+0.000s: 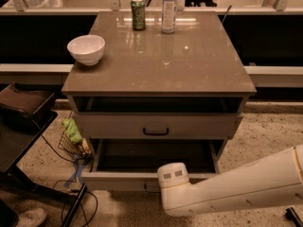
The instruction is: Open middle drawer
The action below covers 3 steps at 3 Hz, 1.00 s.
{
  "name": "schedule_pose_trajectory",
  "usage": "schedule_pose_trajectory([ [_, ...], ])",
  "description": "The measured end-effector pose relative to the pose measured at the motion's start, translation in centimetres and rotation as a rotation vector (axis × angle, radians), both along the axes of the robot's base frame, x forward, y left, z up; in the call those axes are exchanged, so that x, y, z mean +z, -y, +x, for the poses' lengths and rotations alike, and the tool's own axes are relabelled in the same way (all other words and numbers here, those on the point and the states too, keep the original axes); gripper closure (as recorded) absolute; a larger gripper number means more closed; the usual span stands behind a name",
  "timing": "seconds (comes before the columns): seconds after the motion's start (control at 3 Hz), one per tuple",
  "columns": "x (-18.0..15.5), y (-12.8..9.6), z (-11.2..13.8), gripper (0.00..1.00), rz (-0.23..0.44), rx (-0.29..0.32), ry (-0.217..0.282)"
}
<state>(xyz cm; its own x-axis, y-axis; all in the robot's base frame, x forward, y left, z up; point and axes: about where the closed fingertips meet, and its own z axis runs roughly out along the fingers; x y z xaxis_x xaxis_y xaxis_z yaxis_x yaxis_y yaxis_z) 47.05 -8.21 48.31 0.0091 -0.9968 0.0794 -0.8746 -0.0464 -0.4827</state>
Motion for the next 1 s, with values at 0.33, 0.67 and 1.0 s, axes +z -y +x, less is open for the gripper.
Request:
schedule_pose_trajectory([
  [0.33,1.5,0.6,3.6,1.0,0.02,0.078,0.091],
  [0.67,2.7,0.7,6.3,1.0,0.031,0.122,0.147],
  [1.0,2.7,0.7,6.3,1.0,0.031,0.122,0.147],
])
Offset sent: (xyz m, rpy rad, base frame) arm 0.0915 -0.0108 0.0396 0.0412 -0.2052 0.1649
